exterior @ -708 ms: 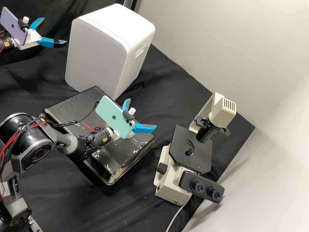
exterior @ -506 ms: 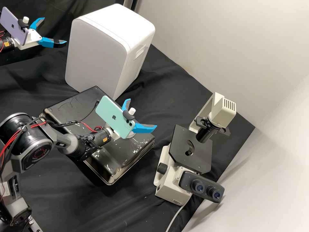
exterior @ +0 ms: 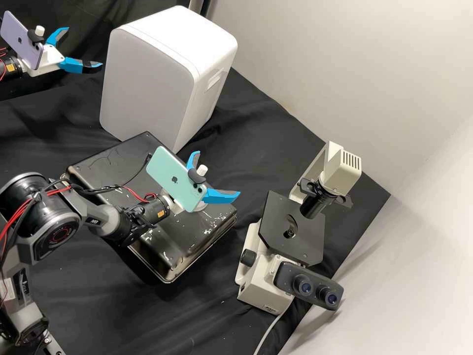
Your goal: Place the petri dish on the microscope
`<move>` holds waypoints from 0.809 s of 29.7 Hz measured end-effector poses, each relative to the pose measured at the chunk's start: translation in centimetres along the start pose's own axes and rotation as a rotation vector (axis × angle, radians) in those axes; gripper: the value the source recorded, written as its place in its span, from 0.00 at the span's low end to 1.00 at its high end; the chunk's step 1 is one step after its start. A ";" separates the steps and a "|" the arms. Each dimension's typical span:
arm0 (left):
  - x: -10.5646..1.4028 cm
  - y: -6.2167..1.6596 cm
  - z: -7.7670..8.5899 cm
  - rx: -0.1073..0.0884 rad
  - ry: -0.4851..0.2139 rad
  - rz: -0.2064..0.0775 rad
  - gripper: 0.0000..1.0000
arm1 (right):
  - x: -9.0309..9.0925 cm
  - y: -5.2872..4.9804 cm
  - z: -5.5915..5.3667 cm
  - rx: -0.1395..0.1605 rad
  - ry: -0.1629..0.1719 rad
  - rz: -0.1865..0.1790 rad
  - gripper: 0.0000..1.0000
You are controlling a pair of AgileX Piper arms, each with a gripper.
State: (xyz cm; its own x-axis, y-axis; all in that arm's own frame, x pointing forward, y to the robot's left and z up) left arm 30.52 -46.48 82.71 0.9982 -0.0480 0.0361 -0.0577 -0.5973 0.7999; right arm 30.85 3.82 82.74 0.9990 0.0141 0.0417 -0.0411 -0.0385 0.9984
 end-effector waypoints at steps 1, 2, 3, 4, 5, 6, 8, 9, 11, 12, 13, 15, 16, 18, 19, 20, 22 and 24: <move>0.0 -0.07 0.1 0.000 -0.004 -0.003 1.00 | 0.0 0.0 0.0 0.000 0.000 0.000 1.00; -0.1 -0.07 0.3 -0.001 -0.009 -0.003 1.00 | 0.0 0.0 0.0 0.000 0.000 0.000 1.00; -0.1 -0.08 0.5 -0.001 -0.015 -0.003 1.00 | 0.0 0.0 0.0 0.000 0.000 0.000 1.00; -0.3 -0.03 0.7 -0.001 -0.022 -0.003 1.00 | 0.0 0.0 0.0 0.000 0.000 0.000 1.00; -0.4 -0.02 0.8 -0.002 -0.027 -0.003 1.00 | 0.0 0.0 0.0 0.000 0.000 0.000 1.00; -0.5 -0.01 1.0 -0.002 -0.034 -0.004 1.00 | 0.0 0.0 0.0 0.000 0.000 0.000 1.00; -0.8 0.09 1.4 -0.003 -0.046 0.000 1.00 | 0.0 0.0 0.0 0.000 0.000 0.000 1.00; -1.0 0.20 1.6 -0.004 -0.055 0.003 1.00 | 0.0 0.0 0.0 0.000 -0.001 -0.001 1.00; -1.3 0.34 2.2 -0.005 -0.077 0.008 1.00 | 0.0 0.0 0.0 0.000 -0.001 -0.001 1.00; -1.5 0.29 2.5 -0.006 -0.089 0.005 1.00 | 0.0 0.0 0.0 0.000 -0.001 -0.001 1.00; -1.7 0.26 2.8 -0.007 -0.099 0.005 1.00 | 0.0 0.0 0.0 0.000 -0.001 -0.001 1.00; -2.2 0.23 3.4 -0.001 -0.130 0.005 1.00 | 0.0 0.0 0.0 0.000 -0.001 -0.001 1.00; -2.7 0.04 3.8 0.005 -0.153 0.008 1.00 | 0.0 0.0 0.0 0.000 -0.001 -0.001 1.00; -3.3 -0.33 4.2 0.019 -0.190 0.008 1.00 | 0.0 0.0 0.0 0.000 -0.001 -0.001 1.00; -3.6 -0.48 4.4 0.023 -0.205 0.009 1.00 | 0.0 0.0 0.0 0.000 -0.001 -0.001 1.00; -3.9 -0.69 4.5 0.026 -0.217 0.008 1.00 | 0.0 0.0 0.0 0.000 -0.001 -0.001 1.00; -4.6 -1.06 4.8 0.030 -0.239 -0.002 1.00 | 0.0 0.0 0.0 0.000 -0.001 -0.001 1.00; -5.2 -1.36 5.0 0.035 -0.260 -0.011 1.00 | 0.0 0.0 0.0 0.000 -0.001 -0.001 1.00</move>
State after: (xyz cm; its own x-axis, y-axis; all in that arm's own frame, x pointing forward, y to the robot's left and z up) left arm 25.32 -49.41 78.45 0.9612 -0.2427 -0.1310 -0.0521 -0.6261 0.7780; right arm 30.85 3.82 82.74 0.9991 0.0133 0.0409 -0.0403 -0.0385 0.9984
